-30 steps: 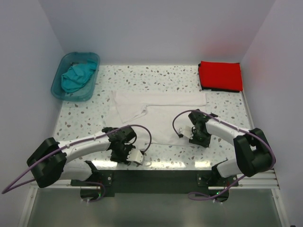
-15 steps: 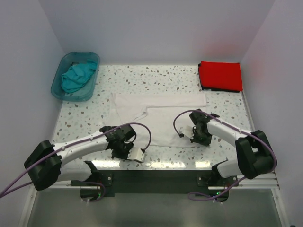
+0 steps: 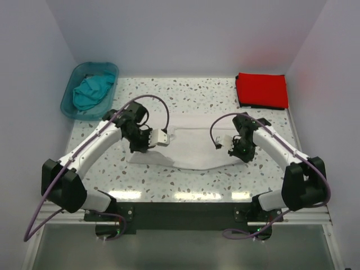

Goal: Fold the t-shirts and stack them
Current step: Fold the tshirt

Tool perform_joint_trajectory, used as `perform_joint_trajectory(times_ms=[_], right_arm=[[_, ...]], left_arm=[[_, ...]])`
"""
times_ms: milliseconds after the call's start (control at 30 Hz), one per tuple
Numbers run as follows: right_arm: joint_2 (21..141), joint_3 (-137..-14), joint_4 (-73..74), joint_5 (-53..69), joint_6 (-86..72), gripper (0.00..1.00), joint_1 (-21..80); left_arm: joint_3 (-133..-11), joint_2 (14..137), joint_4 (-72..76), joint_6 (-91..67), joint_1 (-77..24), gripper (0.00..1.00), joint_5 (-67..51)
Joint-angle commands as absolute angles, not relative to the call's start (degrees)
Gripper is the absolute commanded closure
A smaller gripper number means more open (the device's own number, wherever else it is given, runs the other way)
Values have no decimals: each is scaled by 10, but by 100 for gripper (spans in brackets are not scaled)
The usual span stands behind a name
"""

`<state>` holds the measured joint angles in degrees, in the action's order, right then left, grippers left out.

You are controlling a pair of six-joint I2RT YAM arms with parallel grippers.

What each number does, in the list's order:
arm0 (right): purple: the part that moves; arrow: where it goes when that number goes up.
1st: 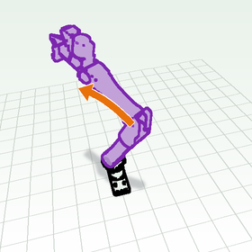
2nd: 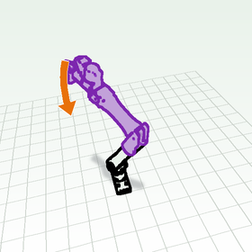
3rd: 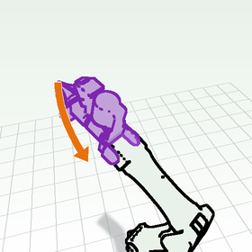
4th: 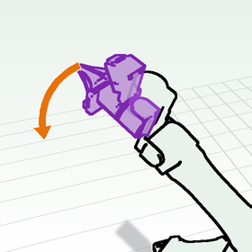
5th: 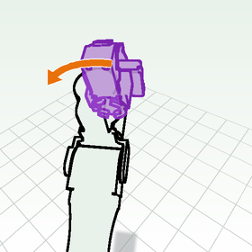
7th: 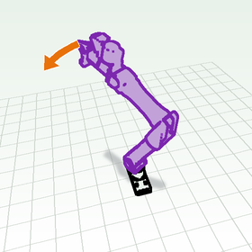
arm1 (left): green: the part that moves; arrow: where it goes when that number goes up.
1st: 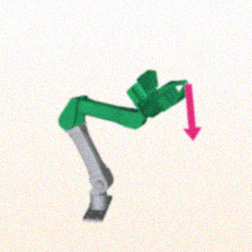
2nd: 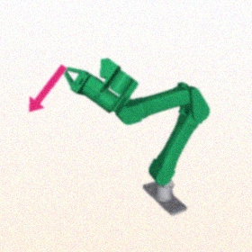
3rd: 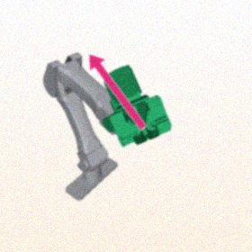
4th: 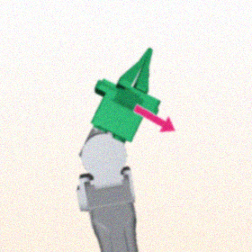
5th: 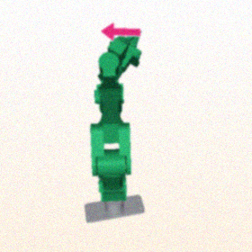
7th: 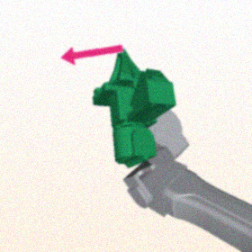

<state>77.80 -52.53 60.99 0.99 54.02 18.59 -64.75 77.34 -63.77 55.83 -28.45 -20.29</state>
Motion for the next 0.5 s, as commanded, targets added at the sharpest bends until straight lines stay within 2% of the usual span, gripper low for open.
perform_joint_trajectory(times_ms=[0,233,467], right_arm=[[834,-604,635,38,579,100,142],[937,-731,649,36,619,100,115],[1028,-805,644,25,638,100,103]], left_arm=[[-725,823,-660,613,-230,100,-229],[-830,939,-652,644,-173,100,-236],[-909,1024,-635,656,-133,100,-234]])
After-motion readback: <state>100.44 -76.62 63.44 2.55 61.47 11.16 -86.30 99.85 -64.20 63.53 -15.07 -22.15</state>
